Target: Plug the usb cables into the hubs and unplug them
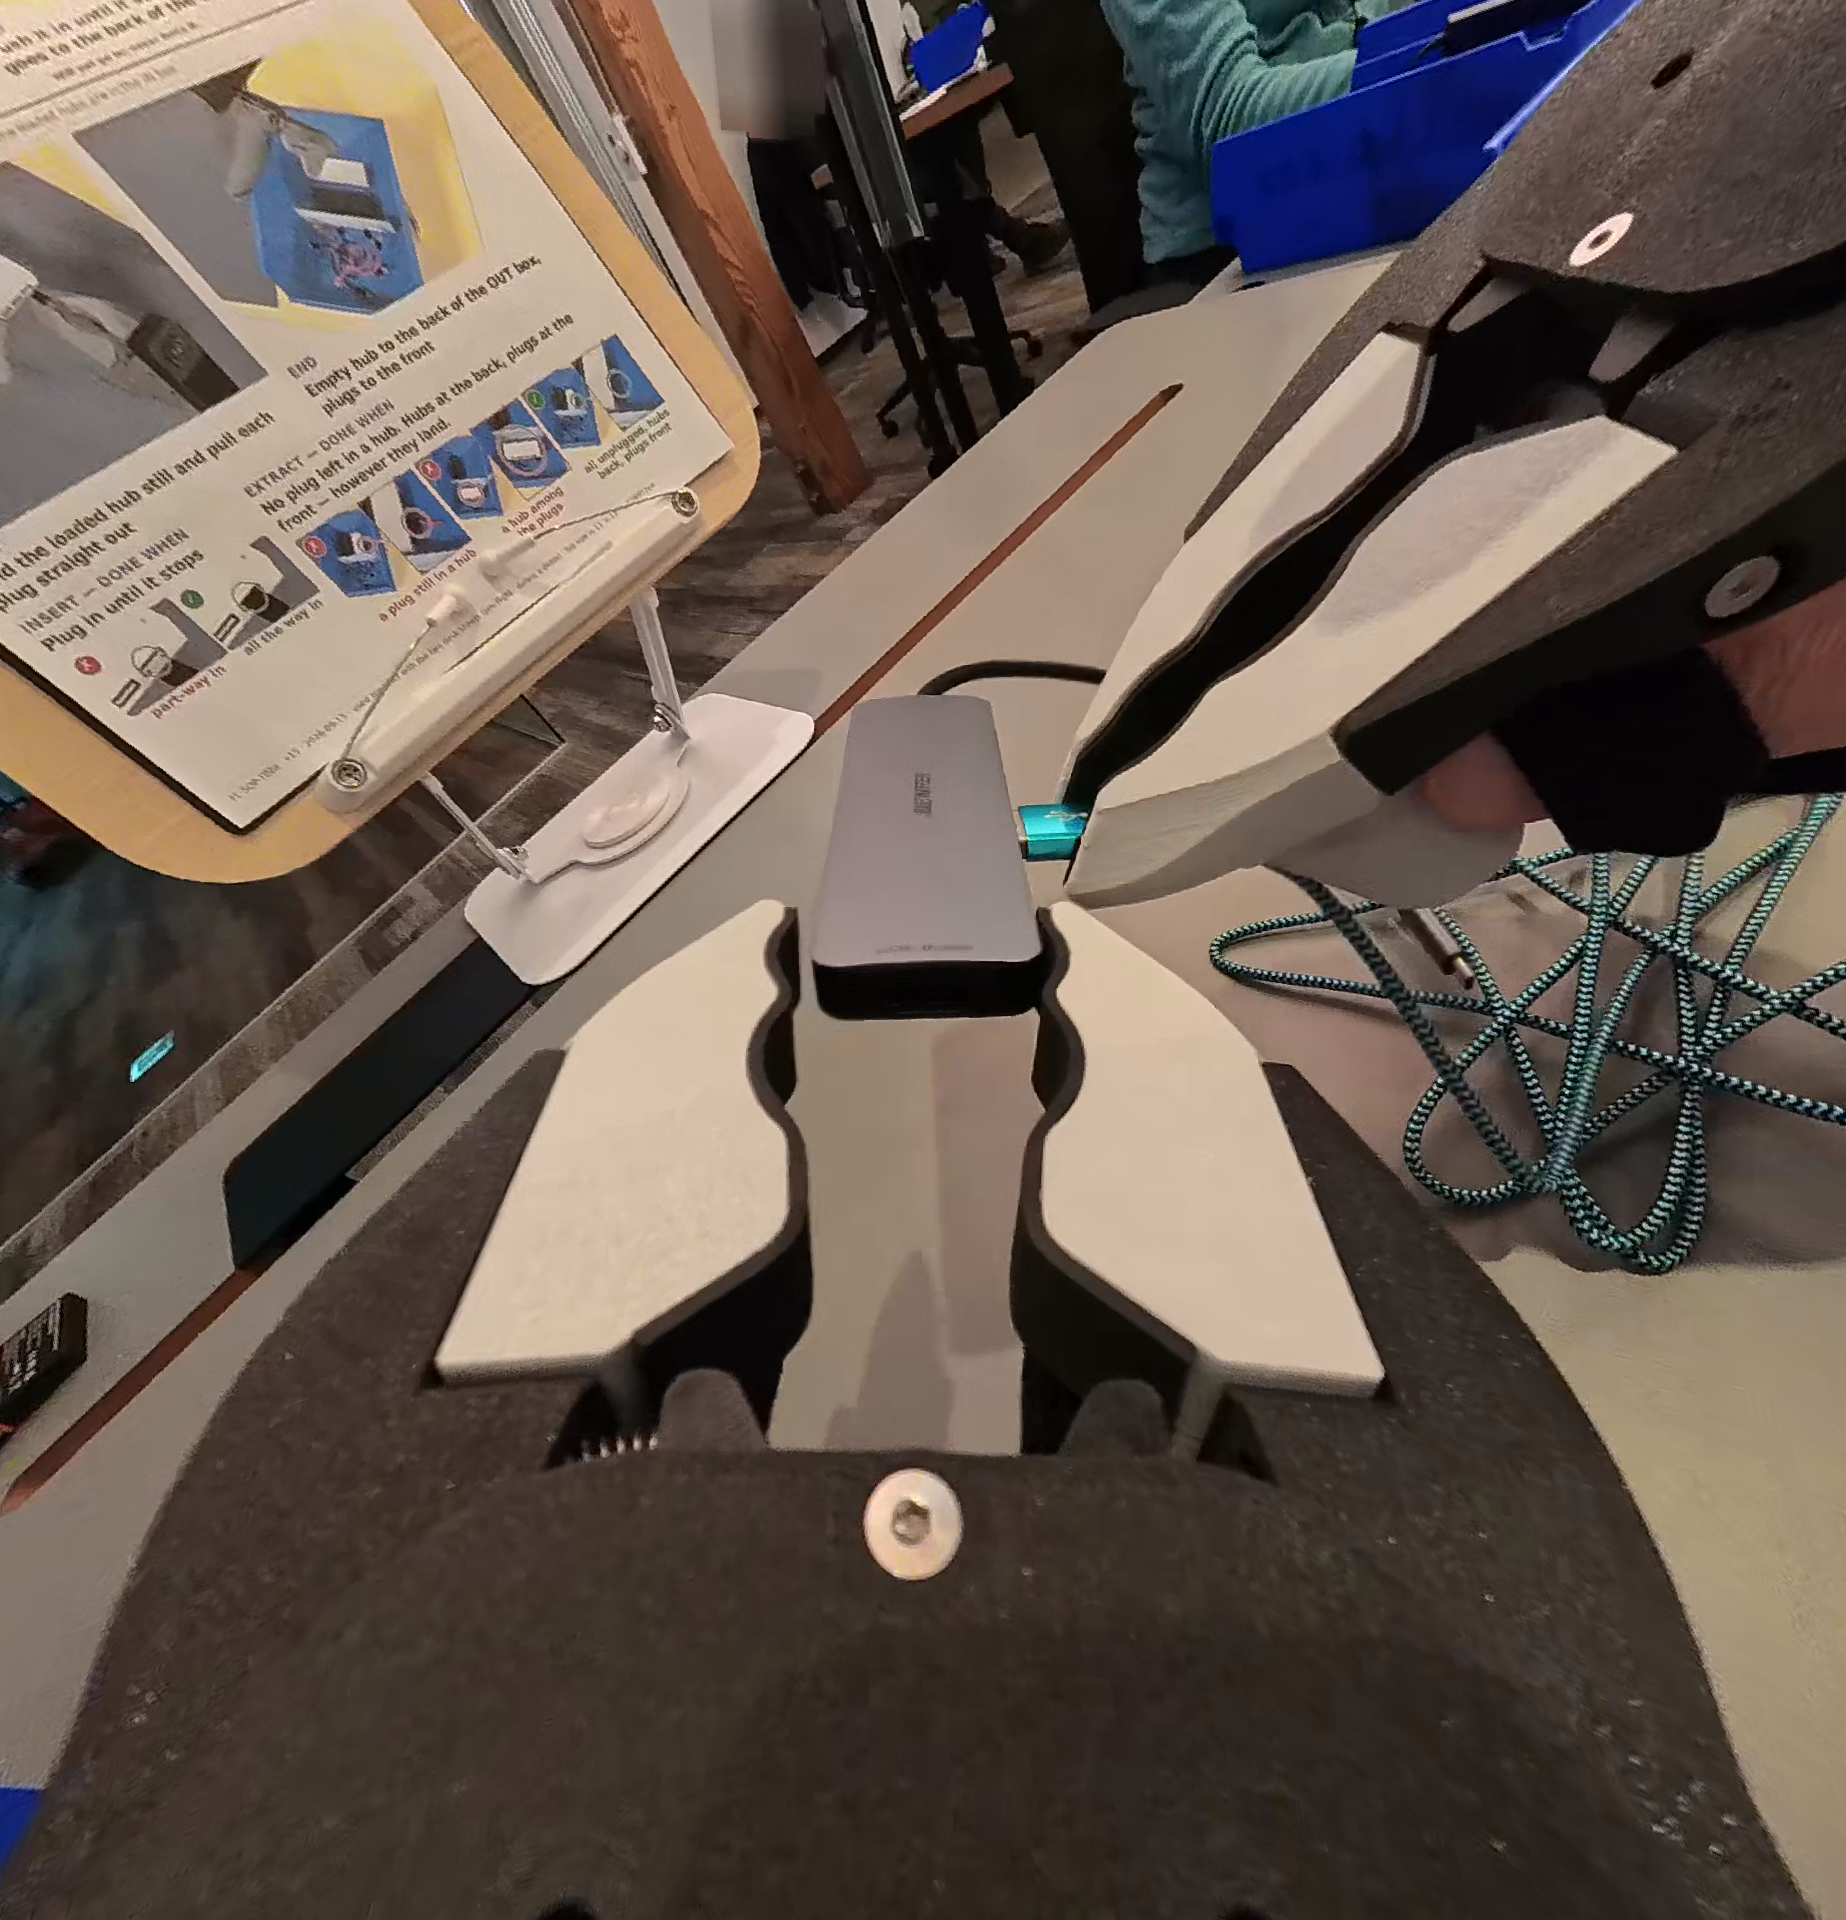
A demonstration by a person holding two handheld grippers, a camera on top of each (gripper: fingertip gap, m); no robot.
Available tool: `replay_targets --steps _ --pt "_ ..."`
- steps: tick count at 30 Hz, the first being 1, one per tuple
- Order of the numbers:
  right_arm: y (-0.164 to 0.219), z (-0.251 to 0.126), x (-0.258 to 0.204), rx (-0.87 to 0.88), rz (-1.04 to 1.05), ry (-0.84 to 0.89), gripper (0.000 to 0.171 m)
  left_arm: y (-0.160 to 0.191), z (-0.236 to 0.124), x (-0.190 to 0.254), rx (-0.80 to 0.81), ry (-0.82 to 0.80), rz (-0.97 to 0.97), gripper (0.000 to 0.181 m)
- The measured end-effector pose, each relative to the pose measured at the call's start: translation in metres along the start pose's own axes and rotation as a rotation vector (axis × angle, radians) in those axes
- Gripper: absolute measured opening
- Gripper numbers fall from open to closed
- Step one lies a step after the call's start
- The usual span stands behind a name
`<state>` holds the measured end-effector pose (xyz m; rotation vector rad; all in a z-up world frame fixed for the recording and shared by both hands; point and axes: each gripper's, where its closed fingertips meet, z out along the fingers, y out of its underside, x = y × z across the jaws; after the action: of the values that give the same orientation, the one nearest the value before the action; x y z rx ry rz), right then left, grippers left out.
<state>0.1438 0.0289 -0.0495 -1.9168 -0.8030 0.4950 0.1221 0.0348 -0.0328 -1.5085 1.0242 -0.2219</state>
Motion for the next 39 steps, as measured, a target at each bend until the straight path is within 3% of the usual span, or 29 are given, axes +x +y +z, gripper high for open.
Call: replay_targets --steps 13,24,27,29,36,39 --pt "0.005 0.000 -0.002 -0.044 0.001 -0.005 0.015 0.001 -0.002 0.005 0.004 0.037 -0.016 0.039" --pt "0.000 0.001 -0.005 0.083 -0.011 0.000 0.015 -0.002 -0.005 0.006 0.042 0.043 -0.072 0.039" --pt "0.003 0.003 -0.004 0.100 0.045 -0.023 0.027 -0.001 -0.006 0.006 0.046 0.038 -0.072 0.039" --pt "0.003 0.002 -0.001 0.142 0.090 -0.027 0.034 -0.003 -0.008 0.004 0.055 0.030 -0.072 0.039" --pt "-0.008 -0.008 -0.007 0.441 0.230 -0.081 0.030 -0.008 -0.012 0.001 0.079 0.013 -0.086 0.038" --pt "-0.005 -0.004 -0.009 0.462 0.232 -0.064 0.030 -0.009 -0.012 0.001 0.083 0.010 -0.090 0.038"
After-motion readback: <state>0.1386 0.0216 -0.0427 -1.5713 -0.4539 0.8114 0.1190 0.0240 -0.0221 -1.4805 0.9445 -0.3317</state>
